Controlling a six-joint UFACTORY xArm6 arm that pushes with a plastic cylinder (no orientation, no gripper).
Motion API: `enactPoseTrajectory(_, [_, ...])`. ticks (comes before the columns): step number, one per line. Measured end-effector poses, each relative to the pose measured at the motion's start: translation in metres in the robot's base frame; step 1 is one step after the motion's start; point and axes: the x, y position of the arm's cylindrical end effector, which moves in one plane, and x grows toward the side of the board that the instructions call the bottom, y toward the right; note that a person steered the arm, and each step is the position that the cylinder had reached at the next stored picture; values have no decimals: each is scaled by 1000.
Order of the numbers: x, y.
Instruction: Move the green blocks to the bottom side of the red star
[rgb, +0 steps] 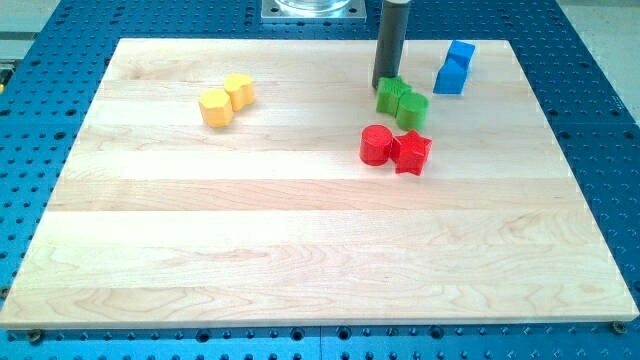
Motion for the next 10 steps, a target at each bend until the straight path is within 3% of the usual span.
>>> enactPoseTrajectory(1, [38, 44])
enactPoseTrajectory(2, [39, 22])
enactPoseTrajectory(3, [36, -41])
enactPoseTrajectory(4, [64, -11])
enactPoseTrajectory(5, [72, 61])
enactPoseTrajectory(6, [47, 53])
enactPoseTrajectory(7, [86, 71])
enactPoseTrajectory(9, [51, 93])
enactPoseTrajectory(10, [70, 126])
